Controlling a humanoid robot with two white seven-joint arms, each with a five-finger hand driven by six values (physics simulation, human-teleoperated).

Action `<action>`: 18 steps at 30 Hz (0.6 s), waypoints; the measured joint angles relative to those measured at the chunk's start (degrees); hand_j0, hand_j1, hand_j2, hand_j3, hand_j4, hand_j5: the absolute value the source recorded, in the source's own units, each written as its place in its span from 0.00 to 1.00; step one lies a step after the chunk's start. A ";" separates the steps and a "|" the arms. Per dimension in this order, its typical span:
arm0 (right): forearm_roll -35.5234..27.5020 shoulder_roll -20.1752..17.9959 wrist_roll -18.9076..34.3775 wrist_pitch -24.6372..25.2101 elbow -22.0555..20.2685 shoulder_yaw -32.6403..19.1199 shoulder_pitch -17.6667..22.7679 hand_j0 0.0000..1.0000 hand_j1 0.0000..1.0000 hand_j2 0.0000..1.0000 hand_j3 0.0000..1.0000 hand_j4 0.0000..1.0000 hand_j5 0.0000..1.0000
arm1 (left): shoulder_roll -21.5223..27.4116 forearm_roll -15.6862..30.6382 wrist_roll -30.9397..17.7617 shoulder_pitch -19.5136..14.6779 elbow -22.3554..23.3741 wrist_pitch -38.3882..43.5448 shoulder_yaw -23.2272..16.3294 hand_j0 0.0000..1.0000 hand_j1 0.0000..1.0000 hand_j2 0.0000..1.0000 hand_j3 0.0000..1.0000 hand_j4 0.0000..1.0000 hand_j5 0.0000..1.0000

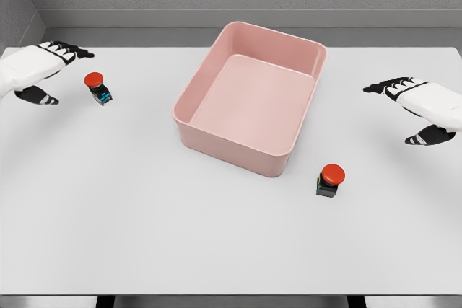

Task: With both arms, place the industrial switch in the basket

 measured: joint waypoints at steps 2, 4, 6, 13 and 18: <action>-0.02 -0.01 -0.03 -0.03 0.01 -0.02 0.00 1.00 1.00 1.00 1.00 1.00 1.00 | 0.07 0.02 0.00 -0.09 -0.06 0.00 0.01 1.00 1.00 1.00 1.00 1.00 1.00; -0.08 -0.01 -0.12 0.13 0.02 -0.02 0.00 1.00 1.00 1.00 1.00 1.00 1.00 | 0.10 0.03 0.01 -0.26 -0.02 0.00 0.01 1.00 1.00 1.00 1.00 1.00 1.00; -0.10 0.00 -0.11 0.32 0.03 -0.01 -0.09 1.00 1.00 1.00 1.00 1.00 1.00 | 0.06 0.01 0.01 -0.53 0.10 0.01 -0.26 1.00 1.00 1.00 1.00 1.00 1.00; -0.02 2.93 7.36 6.67 0.23 8.64 -12.22 1.00 1.00 1.00 1.00 1.00 1.00 | -0.43 0.13 0.06 -10.11 3.19 0.04 -9.31 1.00 1.00 1.00 1.00 1.00 1.00; -0.03 5.16 13.45 8.41 0.25 14.62 -14.41 1.00 1.00 1.00 1.00 1.00 1.00 | -0.96 0.19 0.07 -13.89 5.79 0.01 -18.36 1.00 1.00 1.00 1.00 1.00 1.00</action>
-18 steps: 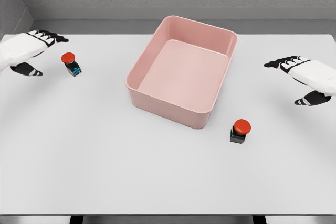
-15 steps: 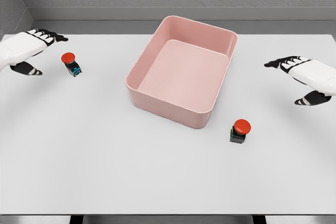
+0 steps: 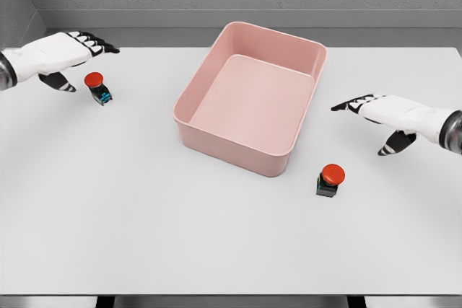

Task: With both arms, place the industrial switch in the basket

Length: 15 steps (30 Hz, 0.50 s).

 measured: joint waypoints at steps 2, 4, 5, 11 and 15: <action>0.02 0.81 1.67 0.13 -0.07 2.34 -1.67 1.00 1.00 1.00 1.00 1.00 1.00 | -0.14 -0.06 -0.03 -0.26 0.42 -0.01 -1.80 1.00 1.00 1.00 1.00 1.00 1.00; -0.01 1.69 3.13 0.22 -0.09 4.37 -2.11 1.00 1.00 1.00 1.00 1.00 1.00 | -0.21 -0.15 -0.04 -0.35 0.64 -0.01 -2.80 1.00 1.00 1.00 1.00 1.00 1.00; -0.02 1.96 3.62 0.26 -0.08 5.07 -2.11 1.00 1.00 1.00 1.00 1.00 1.00 | -0.26 -0.10 -0.02 -1.93 0.89 -0.01 -3.48 1.00 1.00 1.00 1.00 1.00 1.00; -0.01 2.56 4.74 -0.04 -0.15 7.42 -2.11 1.00 1.00 1.00 1.00 1.00 1.00 | -2.85 0.20 0.16 -4.04 5.86 -0.01 -6.37 1.00 1.00 1.00 1.00 1.00 1.00; 0.01 2.60 5.17 -4.14 -0.24 8.13 -2.11 1.00 1.00 1.00 1.00 1.00 1.00 | -3.61 0.02 0.08 -4.48 7.50 -0.01 -7.55 1.00 1.00 1.00 1.00 1.00 1.00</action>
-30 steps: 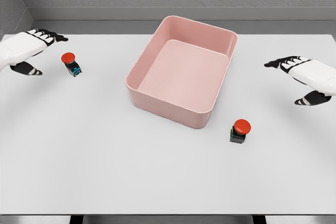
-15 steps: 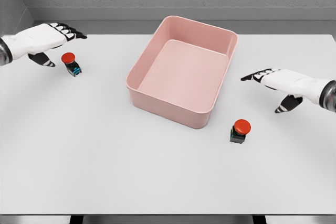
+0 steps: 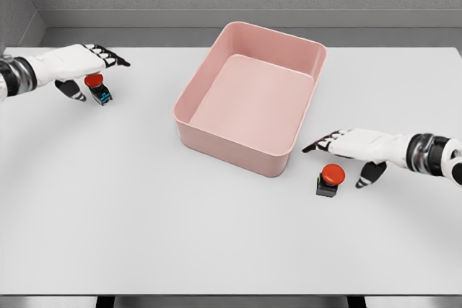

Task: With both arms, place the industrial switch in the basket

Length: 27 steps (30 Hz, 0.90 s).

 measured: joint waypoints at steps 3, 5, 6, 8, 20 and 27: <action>0.02 -0.08 0.11 -2.84 -0.03 0.21 0.09 1.00 1.00 1.00 1.00 1.00 1.00 | -0.41 -0.32 -0.12 -0.09 0.74 0.00 -0.46 1.00 1.00 1.00 1.00 1.00 1.00; 0.02 -0.10 0.14 -4.00 -0.04 0.32 0.09 1.00 1.00 1.00 1.00 1.00 1.00 | -0.72 -0.45 -0.21 -0.09 1.17 0.00 -0.61 1.00 1.00 1.00 1.00 1.00 1.00; 0.02 -0.13 0.15 -4.58 -0.04 0.39 0.18 1.00 1.00 1.00 1.00 1.00 1.00 | -0.84 -0.50 -0.24 -0.09 1.58 0.00 -0.65 1.00 1.00 1.00 1.00 1.00 1.00; 0.04 -0.14 0.17 -6.53 -0.04 0.46 0.09 1.00 1.00 1.00 1.00 1.00 1.00 | -0.99 -0.59 -0.36 -0.09 2.16 0.00 -0.74 1.00 1.00 1.00 1.00 1.00 1.00; 0.13 -0.10 0.18 -12.00 -0.05 1.16 -0.44 0.95 0.95 0.95 0.95 0.95 0.95 | -1.32 -1.42 -2.57 -0.62 2.91 -0.01 -1.22 0.48 0.48 0.48 0.48 0.48 0.48; 0.16 -0.93 0.18 -13.03 -0.05 1.10 -0.70 0.75 0.75 0.75 0.75 0.75 0.75 | -1.10 -1.13 -3.96 -0.62 2.77 0.04 -1.06 0.27 0.27 0.27 0.27 0.27 0.27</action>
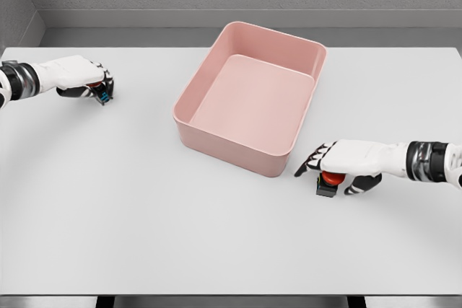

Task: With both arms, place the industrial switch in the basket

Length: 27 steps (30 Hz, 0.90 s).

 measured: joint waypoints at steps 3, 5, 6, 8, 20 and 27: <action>0.00 0.03 0.00 -0.07 0.00 -0.07 -0.35 0.70 0.70 0.70 0.70 0.70 0.70 | 0.04 0.70 -0.88 0.00 -0.09 0.16 0.28 0.25 0.25 0.25 0.25 0.25 0.25; 0.00 0.08 0.00 -0.13 0.00 -0.09 -0.35 0.67 0.67 0.67 0.67 0.67 0.67 | 0.11 0.68 -1.25 0.00 -0.24 0.09 0.43 0.26 0.26 0.26 0.26 0.26 0.26; -0.03 0.10 0.00 -0.16 0.00 -0.06 -0.35 0.68 0.68 0.68 0.68 0.68 0.68 | 0.17 0.64 -1.41 -0.09 -0.33 0.03 0.48 0.26 0.26 0.26 0.26 0.26 0.26; -0.04 0.03 0.00 -0.43 0.00 0.07 -0.26 0.67 0.67 0.67 0.67 0.67 0.67 | 0.28 0.53 -1.51 0.17 -0.57 -0.03 0.86 0.25 0.25 0.25 0.25 0.25 0.25; -0.01 -0.54 0.00 -1.99 0.00 -0.01 -0.26 0.50 0.50 0.50 0.50 0.50 0.50 | 2.66 4.10 -1.54 1.49 -14.29 -0.10 6.03 0.26 0.26 0.26 0.26 0.26 0.26; -0.12 -1.19 0.00 -2.03 0.00 -0.77 -0.62 0.50 0.50 0.50 0.50 0.50 0.50 | 3.08 8.76 -1.45 2.20 -25.28 -0.11 7.06 0.26 0.26 0.26 0.26 0.26 0.26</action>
